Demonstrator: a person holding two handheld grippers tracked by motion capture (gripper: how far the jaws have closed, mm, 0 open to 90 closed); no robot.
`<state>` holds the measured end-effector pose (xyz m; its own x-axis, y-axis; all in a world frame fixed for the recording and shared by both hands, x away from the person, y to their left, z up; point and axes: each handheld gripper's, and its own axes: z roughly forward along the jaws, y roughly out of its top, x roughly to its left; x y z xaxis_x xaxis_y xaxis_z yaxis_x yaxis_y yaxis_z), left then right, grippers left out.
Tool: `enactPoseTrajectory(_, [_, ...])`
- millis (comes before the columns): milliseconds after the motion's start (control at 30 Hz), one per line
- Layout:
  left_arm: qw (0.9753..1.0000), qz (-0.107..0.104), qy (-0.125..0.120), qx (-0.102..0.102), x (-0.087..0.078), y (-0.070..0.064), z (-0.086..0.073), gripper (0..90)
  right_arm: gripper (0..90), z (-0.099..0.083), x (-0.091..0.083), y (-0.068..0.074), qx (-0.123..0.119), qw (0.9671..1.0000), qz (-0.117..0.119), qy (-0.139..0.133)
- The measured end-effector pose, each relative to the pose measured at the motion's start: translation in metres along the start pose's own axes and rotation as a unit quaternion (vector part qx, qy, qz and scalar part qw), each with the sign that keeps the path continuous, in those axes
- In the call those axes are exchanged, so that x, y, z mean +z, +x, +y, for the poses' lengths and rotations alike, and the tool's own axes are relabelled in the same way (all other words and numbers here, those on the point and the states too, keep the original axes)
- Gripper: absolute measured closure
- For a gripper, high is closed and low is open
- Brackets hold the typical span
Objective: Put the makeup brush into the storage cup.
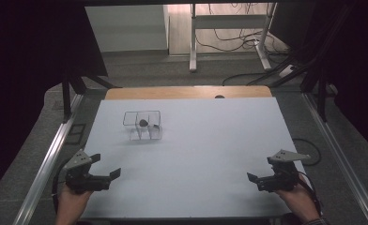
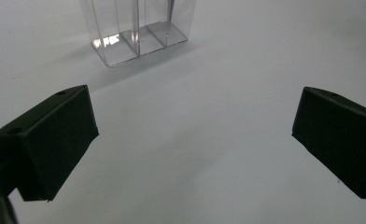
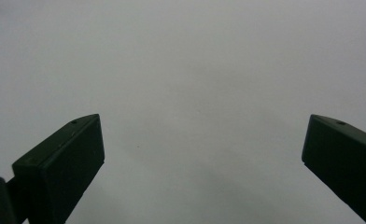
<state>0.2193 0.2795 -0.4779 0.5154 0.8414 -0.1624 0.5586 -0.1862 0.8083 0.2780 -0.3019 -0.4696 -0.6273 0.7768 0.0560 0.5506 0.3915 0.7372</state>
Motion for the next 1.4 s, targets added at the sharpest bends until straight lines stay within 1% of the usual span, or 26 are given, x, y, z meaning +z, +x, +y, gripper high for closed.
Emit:
enactPoseTrajectory(233, [0.9999, 0.009, 0.006, -0.001, -0.006, 0.002, -0.007, 0.3, 0.0, 0.000, 0.000, 0.000, 0.000, 1.0000, 0.000, 0.001])
enactPoseTrajectory(433, [0.9999, 0.013, 0.007, -0.003, -0.011, 0.003, -0.010, 0.3, 0.0, 0.000, 0.000, 0.000, 0.000, 1.0000, -0.001, 0.001])
enactPoseTrajectory(800, [0.9996, 0.021, 0.012, -0.012, -0.018, 0.006, -0.019, 0.3, 0.0, 0.000, 0.000, 0.000, -0.001, 1.0000, -0.001, 0.003])
enactPoseTrajectory(967, [0.9995, 0.022, 0.017, -0.016, -0.020, 0.007, -0.023, 0.3, 0.0, 0.000, 0.001, 0.001, 0.000, 1.0000, 0.000, 0.005])
enactPoseTrajectory(1233, [0.9989, 0.026, 0.033, -0.020, -0.021, 0.009, -0.028, 0.2, 0.0, -0.001, 0.001, 0.001, 0.000, 1.0000, 0.000, 0.007])
enactPoseTrajectory(1400, [0.9987, 0.026, 0.036, -0.025, -0.021, 0.010, -0.029, 0.2, 0.0, -0.001, 0.001, 0.001, -0.002, 1.0000, -0.001, 0.008])
